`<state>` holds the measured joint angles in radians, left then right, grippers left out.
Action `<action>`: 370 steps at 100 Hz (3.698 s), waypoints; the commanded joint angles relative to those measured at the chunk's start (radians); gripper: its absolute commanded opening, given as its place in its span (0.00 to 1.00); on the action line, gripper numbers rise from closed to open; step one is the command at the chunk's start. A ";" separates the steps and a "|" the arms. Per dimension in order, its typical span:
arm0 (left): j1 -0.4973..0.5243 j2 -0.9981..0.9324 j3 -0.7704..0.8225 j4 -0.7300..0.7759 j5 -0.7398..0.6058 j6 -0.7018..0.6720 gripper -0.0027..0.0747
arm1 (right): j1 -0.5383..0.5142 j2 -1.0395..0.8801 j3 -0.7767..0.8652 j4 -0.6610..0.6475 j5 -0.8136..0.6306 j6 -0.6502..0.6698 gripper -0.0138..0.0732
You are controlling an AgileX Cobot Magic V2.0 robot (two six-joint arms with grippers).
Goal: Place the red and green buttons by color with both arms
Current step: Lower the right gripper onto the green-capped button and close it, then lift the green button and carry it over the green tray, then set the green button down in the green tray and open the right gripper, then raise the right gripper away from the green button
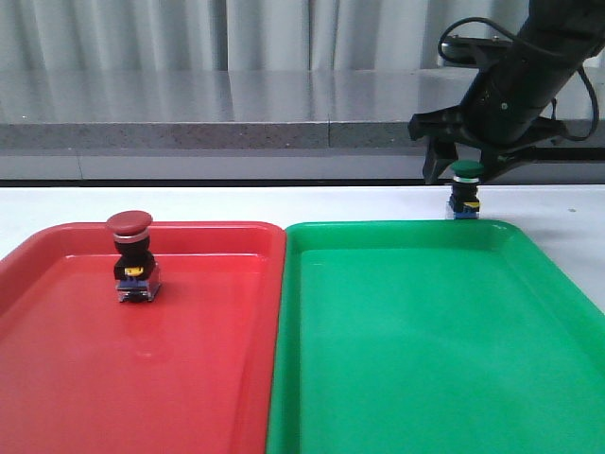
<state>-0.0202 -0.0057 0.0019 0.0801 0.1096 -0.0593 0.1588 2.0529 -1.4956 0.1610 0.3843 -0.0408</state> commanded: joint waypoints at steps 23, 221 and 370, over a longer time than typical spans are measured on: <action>0.001 -0.031 0.024 -0.009 -0.084 -0.001 0.01 | -0.008 -0.062 -0.036 -0.006 -0.059 -0.009 0.74; 0.001 -0.031 0.024 -0.009 -0.084 -0.001 0.01 | 0.216 -0.425 0.489 0.201 -0.228 -0.009 0.44; 0.001 -0.031 0.024 -0.009 -0.084 -0.001 0.01 | 0.216 -0.423 0.616 0.226 -0.305 -0.009 0.87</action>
<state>-0.0202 -0.0057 0.0019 0.0801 0.1096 -0.0591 0.3773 1.6721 -0.8584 0.3799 0.1201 -0.0408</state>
